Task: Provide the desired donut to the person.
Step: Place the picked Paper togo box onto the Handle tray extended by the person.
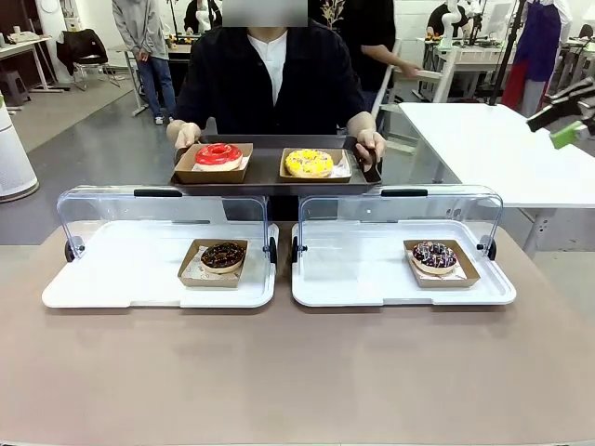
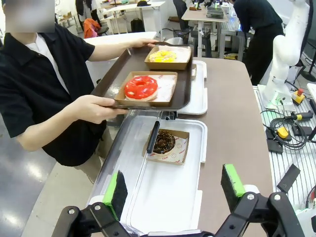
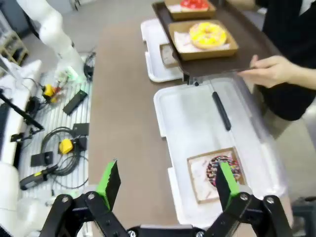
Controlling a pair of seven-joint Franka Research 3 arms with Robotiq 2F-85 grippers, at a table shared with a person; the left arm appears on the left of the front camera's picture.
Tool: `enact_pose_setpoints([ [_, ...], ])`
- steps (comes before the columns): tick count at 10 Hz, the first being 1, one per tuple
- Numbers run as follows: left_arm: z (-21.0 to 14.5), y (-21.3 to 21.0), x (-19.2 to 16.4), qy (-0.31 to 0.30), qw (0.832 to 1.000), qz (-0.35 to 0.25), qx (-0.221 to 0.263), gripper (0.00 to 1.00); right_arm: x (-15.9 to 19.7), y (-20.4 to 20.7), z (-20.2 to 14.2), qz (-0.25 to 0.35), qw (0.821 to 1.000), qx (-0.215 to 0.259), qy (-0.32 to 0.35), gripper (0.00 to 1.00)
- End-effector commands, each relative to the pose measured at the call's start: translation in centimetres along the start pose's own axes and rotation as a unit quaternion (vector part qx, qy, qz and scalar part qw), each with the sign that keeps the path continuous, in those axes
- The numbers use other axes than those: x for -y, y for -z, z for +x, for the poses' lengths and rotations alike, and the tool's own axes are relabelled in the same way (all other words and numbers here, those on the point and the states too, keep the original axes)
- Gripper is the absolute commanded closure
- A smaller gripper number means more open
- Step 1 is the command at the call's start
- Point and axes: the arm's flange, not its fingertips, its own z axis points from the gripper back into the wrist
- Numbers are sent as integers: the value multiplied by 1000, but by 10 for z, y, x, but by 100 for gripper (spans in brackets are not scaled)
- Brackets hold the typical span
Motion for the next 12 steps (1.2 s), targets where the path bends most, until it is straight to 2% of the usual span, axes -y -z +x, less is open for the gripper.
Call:
enact_pose_setpoints([
  [1, 2, -1, 2, -2, 1000, 0, 4, 0, -10, -5, 6, 15, 997, 55, -46, 0],
  [3, 2, -1, 2, -2, 1000, 0, 4, 0, -9, -8, 13, 16, 991, 95, -88, 0],
  [6, 2, -1, 2, -2, 1000, 0, 4, 0, -7, -9, 14, -2, 994, 80, -68, 0],
  [12, 2, -1, 2, -2, 1000, 0, 4, 0, -8, -8, 17, 6, 994, 83, -73, 0],
])
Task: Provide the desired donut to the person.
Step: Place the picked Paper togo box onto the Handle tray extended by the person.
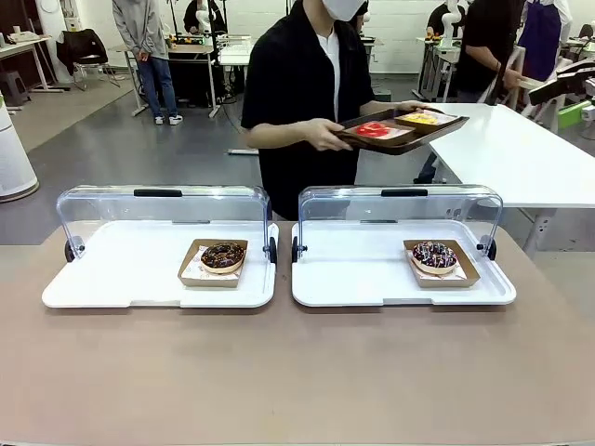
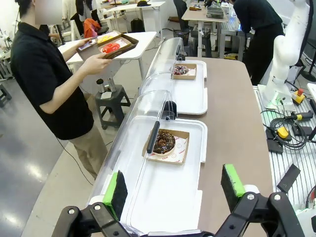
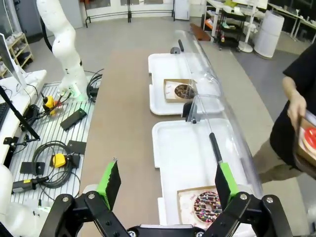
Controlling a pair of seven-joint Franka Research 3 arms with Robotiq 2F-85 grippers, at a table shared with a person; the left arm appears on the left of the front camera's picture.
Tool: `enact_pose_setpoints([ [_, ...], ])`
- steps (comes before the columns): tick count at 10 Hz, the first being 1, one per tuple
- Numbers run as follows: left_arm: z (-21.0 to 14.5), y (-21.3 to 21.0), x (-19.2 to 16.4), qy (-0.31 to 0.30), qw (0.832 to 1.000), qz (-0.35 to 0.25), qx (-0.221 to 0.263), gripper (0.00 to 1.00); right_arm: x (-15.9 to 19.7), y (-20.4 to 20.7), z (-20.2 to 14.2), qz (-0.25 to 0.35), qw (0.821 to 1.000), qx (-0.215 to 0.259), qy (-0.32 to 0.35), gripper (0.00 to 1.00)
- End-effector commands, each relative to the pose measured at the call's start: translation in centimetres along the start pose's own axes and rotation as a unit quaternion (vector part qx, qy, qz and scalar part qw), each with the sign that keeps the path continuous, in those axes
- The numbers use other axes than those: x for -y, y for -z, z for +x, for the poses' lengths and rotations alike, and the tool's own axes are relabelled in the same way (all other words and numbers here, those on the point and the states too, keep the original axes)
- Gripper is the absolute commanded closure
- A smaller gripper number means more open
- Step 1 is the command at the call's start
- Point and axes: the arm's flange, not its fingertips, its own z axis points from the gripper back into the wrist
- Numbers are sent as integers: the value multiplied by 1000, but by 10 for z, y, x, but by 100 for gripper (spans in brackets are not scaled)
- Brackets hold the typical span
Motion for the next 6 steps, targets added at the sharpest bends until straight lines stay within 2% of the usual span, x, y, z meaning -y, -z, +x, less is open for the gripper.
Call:
enact_pose_setpoints([
  [1, 2, -1, 2, -2, 1000, 0, 4, 0, 0, 0, 0, 1, 1000, 3, -1, 0],
  [6, 2, -1, 2, -2, 1000, 0, 4, 0, 0, 0, 0, 1, 1000, 3, -1, 0],
])
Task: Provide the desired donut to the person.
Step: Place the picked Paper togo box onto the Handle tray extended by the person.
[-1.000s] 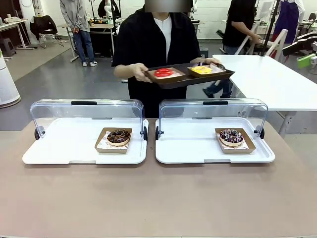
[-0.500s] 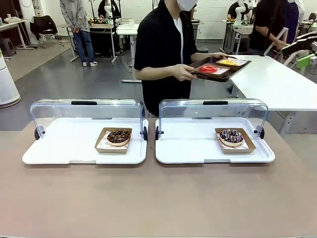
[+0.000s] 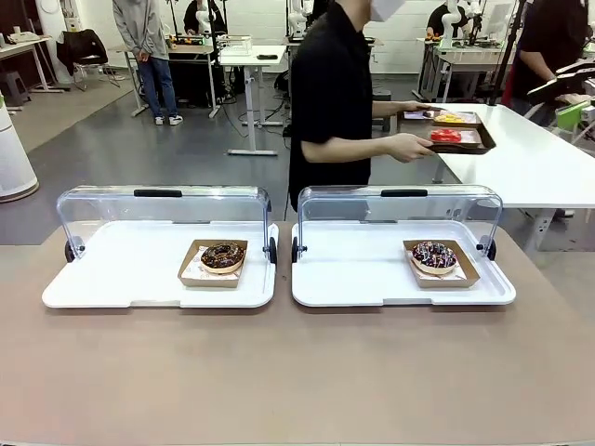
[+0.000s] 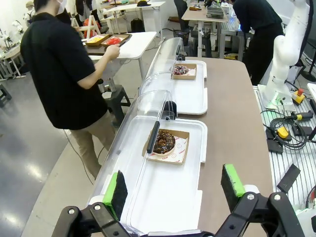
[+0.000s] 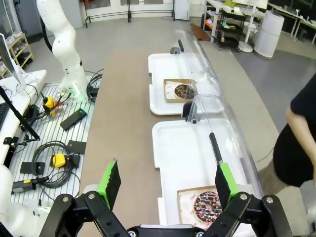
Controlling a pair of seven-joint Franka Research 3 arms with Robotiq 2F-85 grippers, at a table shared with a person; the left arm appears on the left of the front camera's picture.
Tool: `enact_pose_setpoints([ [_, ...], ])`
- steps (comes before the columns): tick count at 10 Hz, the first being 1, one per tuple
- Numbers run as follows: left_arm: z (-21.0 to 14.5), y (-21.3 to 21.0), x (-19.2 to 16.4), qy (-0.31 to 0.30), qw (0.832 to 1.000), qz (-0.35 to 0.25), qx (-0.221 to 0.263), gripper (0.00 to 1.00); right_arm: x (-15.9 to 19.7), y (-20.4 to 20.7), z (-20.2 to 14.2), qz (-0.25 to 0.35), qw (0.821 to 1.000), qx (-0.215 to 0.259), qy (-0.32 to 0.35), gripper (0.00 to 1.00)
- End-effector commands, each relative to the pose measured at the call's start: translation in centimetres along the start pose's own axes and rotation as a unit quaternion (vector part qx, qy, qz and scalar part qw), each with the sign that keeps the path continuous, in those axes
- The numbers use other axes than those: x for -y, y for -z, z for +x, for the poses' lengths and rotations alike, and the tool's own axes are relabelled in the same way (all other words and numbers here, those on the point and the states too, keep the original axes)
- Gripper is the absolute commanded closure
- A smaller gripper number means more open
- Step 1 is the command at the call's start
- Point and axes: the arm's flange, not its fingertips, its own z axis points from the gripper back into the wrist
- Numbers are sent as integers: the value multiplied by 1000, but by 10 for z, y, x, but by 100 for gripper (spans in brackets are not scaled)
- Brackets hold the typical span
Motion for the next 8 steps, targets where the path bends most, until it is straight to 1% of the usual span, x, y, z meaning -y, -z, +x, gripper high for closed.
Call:
enact_pose_setpoints([
  [1, 2, -1, 2, -2, 1000, 0, 4, 0, 0, 0, 0, 2, 1000, 3, -1, 0],
  [8, 2, -1, 2, -2, 1000, 0, 4, 0, 0, 0, 0, 2, 1000, 3, -1, 0],
])
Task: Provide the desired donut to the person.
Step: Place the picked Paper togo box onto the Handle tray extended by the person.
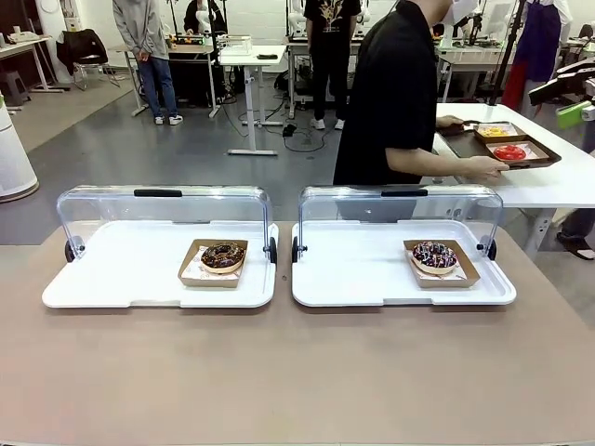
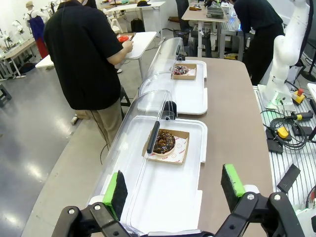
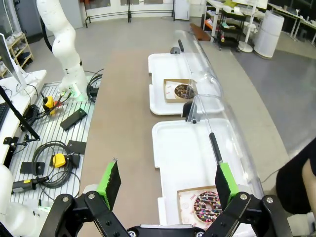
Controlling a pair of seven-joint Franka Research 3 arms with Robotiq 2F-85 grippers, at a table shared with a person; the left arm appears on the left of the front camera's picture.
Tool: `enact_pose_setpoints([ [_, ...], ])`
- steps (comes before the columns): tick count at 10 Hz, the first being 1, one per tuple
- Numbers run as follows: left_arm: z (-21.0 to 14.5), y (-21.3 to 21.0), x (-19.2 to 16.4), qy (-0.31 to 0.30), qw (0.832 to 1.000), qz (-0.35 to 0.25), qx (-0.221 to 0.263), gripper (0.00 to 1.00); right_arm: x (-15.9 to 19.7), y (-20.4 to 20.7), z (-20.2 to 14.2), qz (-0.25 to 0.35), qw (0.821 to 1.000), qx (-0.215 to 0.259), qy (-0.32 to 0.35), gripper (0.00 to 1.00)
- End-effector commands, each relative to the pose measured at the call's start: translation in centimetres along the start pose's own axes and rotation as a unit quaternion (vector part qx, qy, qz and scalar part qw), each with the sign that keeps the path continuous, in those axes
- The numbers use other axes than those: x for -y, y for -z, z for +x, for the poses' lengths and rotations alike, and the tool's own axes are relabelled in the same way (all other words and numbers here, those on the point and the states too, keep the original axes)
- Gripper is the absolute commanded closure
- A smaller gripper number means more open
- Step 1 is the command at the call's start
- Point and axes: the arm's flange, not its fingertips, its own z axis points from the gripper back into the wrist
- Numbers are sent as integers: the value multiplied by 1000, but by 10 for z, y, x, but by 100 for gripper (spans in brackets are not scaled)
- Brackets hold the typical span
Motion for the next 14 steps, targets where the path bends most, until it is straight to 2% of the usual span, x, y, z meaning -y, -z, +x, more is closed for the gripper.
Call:
enact_pose_setpoints([
  [1, 2, -1, 2, -2, 1000, 0, 4, 0, 0, 0, 0, 2, 1000, 3, -1, 0],
  [14, 2, -1, 2, -2, 1000, 0, 4, 0, 0, 0, 0, 2, 1000, 3, -1, 0],
])
